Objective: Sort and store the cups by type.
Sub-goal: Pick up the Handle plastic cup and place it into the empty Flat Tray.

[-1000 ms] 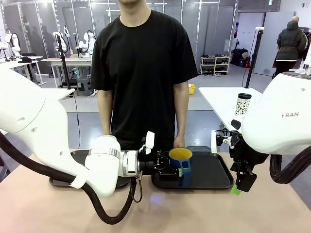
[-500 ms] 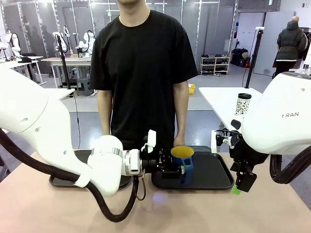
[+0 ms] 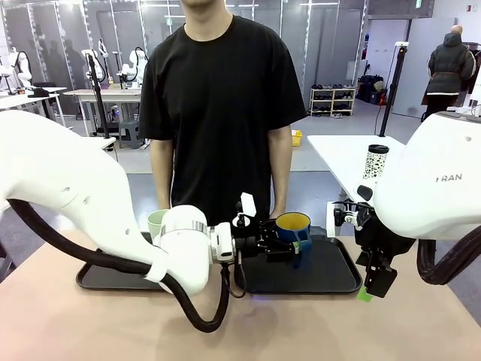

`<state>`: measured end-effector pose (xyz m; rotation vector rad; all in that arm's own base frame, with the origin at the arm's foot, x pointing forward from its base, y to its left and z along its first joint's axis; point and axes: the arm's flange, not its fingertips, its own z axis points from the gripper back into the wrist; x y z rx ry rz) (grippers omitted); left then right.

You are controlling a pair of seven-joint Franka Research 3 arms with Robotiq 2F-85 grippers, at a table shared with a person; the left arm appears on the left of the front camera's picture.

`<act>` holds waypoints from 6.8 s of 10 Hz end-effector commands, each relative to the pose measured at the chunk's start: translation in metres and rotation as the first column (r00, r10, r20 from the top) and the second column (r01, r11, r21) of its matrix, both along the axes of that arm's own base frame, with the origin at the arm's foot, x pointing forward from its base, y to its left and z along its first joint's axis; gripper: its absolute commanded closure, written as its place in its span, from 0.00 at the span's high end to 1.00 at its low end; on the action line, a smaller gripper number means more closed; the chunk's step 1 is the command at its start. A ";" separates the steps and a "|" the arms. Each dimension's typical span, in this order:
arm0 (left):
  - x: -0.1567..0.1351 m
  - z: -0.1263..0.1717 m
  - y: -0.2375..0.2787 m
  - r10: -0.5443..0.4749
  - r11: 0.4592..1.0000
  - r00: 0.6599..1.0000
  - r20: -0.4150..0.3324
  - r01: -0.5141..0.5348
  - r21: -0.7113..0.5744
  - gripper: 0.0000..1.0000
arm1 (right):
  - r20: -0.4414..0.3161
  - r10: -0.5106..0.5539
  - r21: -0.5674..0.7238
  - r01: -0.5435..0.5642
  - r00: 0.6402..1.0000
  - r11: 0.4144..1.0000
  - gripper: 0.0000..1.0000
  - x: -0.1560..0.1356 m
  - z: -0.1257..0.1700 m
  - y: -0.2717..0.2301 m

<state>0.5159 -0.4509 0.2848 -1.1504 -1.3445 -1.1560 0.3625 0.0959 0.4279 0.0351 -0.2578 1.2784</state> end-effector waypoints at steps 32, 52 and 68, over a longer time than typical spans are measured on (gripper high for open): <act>0.056 -0.087 -0.001 0.257 0.961 0.966 0.027 -0.259 0.102 1.00 | 0.009 -0.027 -0.004 0.027 1.000 1.000 1.00 -0.004 -0.006 0.002; -0.030 -0.076 0.082 0.324 0.913 0.943 0.082 -0.334 0.236 1.00 | 0.009 -0.027 -0.004 0.027 1.000 1.000 1.00 -0.004 -0.006 0.002; -0.045 -0.049 0.106 0.291 0.876 0.954 0.073 -0.296 0.381 1.00 | 0.009 -0.027 -0.004 0.027 1.000 1.000 1.00 -0.004 -0.006 0.002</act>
